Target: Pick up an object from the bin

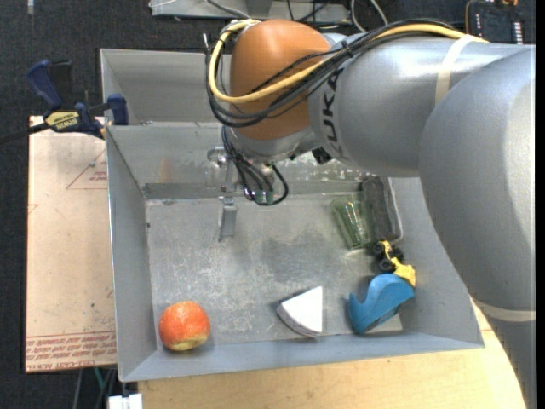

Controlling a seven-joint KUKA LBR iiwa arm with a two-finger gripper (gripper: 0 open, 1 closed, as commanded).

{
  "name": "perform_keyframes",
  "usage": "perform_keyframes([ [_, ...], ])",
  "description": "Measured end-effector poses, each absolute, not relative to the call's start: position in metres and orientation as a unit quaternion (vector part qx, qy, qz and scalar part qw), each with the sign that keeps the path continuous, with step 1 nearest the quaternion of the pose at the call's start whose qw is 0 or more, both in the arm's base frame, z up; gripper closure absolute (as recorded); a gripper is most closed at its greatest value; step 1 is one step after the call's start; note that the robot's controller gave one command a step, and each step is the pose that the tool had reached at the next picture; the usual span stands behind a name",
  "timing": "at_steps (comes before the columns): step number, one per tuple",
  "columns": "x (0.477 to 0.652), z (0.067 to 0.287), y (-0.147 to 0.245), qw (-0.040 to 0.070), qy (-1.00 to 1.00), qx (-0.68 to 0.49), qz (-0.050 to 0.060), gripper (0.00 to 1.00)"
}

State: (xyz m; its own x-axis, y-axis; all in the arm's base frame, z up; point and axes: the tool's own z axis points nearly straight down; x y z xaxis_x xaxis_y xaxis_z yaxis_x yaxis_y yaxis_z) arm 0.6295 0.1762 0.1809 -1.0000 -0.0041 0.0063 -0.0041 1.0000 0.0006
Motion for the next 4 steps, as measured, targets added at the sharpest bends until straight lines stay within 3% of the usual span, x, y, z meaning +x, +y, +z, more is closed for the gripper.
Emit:
perform_keyframes([
  [1,0.631,0.186,0.175,-0.001,-1.000,0.000,-0.001,0.00],
  [2,0.569,0.088,0.216,0.000,-0.993,0.114,-0.001,0.00],
  [3,0.551,0.158,0.237,-0.008,-0.988,0.152,-0.002,0.00],
  [4,0.488,0.099,0.217,0.005,-0.944,0.329,-0.002,0.00],
])
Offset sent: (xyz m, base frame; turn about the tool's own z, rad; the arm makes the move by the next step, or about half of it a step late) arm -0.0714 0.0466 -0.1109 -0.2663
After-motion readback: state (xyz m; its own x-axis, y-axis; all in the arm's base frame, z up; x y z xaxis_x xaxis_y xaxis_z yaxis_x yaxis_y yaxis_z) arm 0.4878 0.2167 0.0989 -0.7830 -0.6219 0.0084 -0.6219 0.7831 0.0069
